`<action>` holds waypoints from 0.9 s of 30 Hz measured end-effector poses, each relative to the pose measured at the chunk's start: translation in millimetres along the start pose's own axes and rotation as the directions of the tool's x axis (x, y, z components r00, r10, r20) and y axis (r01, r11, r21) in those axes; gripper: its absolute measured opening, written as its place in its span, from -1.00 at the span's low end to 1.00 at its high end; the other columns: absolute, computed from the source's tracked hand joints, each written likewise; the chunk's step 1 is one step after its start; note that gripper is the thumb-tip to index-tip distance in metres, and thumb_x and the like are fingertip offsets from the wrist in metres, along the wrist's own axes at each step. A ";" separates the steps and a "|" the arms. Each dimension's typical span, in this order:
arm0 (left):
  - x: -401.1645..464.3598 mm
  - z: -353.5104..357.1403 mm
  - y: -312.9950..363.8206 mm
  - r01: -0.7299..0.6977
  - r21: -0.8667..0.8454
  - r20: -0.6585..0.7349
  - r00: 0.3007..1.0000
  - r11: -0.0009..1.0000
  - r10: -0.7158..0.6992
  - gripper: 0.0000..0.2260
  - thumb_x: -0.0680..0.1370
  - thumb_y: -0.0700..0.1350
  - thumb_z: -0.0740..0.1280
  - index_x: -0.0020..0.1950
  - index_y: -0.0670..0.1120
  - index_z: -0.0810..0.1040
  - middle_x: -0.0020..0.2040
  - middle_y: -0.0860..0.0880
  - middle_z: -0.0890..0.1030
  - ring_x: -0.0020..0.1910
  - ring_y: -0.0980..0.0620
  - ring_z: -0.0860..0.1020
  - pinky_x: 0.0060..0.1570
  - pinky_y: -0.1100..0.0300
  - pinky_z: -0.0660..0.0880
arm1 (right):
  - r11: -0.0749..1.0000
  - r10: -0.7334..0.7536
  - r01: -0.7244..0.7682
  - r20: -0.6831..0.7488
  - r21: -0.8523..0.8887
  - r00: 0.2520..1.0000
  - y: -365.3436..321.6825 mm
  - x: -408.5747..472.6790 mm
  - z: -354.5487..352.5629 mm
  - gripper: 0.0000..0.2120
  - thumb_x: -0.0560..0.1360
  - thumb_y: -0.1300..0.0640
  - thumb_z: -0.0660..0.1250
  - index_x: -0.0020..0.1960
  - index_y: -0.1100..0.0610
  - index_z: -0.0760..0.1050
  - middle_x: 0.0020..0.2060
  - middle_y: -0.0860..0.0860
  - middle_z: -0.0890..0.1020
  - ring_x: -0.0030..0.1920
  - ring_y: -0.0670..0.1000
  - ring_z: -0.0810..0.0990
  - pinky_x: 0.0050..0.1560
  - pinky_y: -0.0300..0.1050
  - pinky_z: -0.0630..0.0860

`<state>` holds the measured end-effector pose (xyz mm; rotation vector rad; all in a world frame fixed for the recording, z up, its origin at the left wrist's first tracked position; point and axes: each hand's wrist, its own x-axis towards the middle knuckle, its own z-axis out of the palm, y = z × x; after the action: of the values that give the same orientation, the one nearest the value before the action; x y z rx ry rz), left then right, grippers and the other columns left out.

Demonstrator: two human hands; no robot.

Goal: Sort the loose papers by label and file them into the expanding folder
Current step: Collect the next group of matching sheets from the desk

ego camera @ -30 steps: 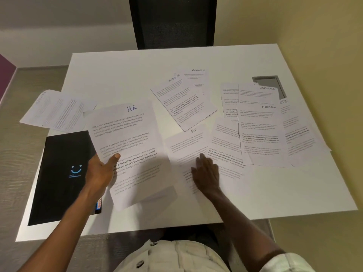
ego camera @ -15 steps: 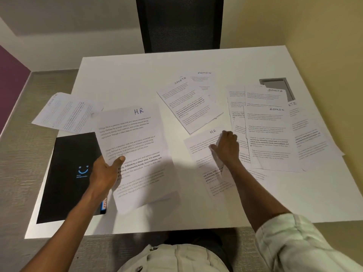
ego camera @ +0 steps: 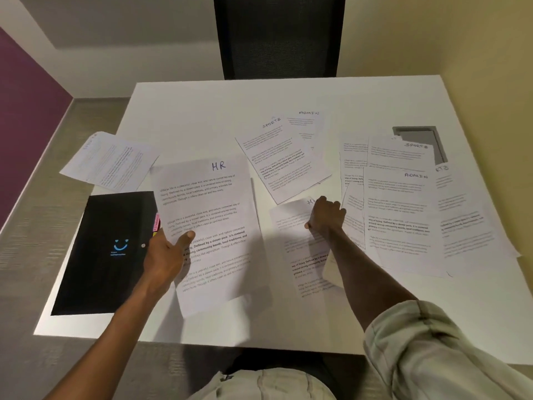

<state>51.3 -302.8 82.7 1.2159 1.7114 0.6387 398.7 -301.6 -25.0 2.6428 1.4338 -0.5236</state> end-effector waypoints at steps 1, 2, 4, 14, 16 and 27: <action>-1.6 1.6 1.8 0.002 0.009 -0.014 1.000 1.000 -0.001 -0.67 0.59 -0.09 0.38 0.36 -0.03 0.49 0.31 -0.05 0.59 0.27 -0.19 0.55 0.23 -0.26 0.49 | 0.999 -0.010 0.011 -0.028 0.035 1.000 0.6 -0.4 -1.1 -0.65 0.45 0.08 0.41 0.18 0.19 0.45 0.08 0.11 0.61 0.14 0.13 0.52 0.12 0.02 0.44; -3.3 2.9 3.8 -0.001 0.014 -0.028 1.000 1.000 0.002 -0.66 0.59 -0.08 0.38 0.36 -0.04 0.49 0.31 -0.06 0.59 0.27 -0.20 0.55 0.22 -0.25 0.50 | 0.995 -0.019 0.023 -0.045 0.094 0.999 2.0 -0.7 -3.7 -0.75 0.46 0.16 0.37 0.12 0.17 0.49 0.05 0.10 0.63 0.10 0.13 0.55 0.09 0.00 0.47; -8.4 5.3 8.3 -0.027 0.036 -0.072 0.997 0.999 0.030 -0.66 0.60 -0.09 0.37 0.37 -0.08 0.49 0.30 -0.09 0.59 0.25 -0.20 0.55 0.17 -0.16 0.53 | 0.950 -0.065 0.057 0.013 0.307 0.998 8.2 -3.7 -19.7 -0.86 0.42 0.23 0.40 -0.04 0.16 0.50 -0.06 0.05 0.63 0.01 0.13 0.60 -0.12 -0.15 0.50; -16.8 20.9 29.7 -0.085 -0.020 -0.156 0.984 0.996 0.081 -0.68 0.60 -0.14 0.36 0.34 -0.16 0.50 0.24 -0.13 0.61 0.19 -0.18 0.58 0.03 0.07 0.50 | 0.660 -0.606 0.358 0.186 0.660 0.773 24.3 -86.6 -180.9 -0.71 0.33 0.08 0.58 -0.02 0.05 0.57 -0.12 -0.07 0.67 -0.14 -0.07 0.64 -0.25 -0.30 0.51; -16.4 27.5 36.9 -0.103 -0.036 -0.091 0.991 0.994 0.099 -0.69 0.59 -0.09 0.38 0.32 -0.13 0.53 0.22 -0.11 0.63 0.16 -0.16 0.60 0.02 0.07 0.52 | 0.581 -0.624 0.356 0.120 0.732 0.772 17.6 -90.3 -204.6 -0.67 0.32 0.11 0.58 0.04 0.06 0.59 -0.09 -0.07 0.70 -0.10 -0.05 0.68 -0.16 -0.24 0.60; -27.3 68.7 61.8 0.121 -0.237 0.339 0.940 0.964 -0.035 -0.61 0.33 0.09 0.55 0.02 -0.14 0.69 -0.08 -0.18 0.65 -0.08 -0.12 0.44 -0.04 -0.04 0.34 | 0.571 -0.300 0.357 -0.216 0.739 0.929 -25.3 -58.3 -202.7 -0.18 0.29 0.13 0.61 0.42 0.13 0.25 0.18 -0.01 0.47 0.16 -0.01 0.46 0.06 -0.25 0.37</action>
<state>142.6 -310.7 112.1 1.0031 1.3420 0.5496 400.2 -285.6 186.7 2.9682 2.1296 -1.3936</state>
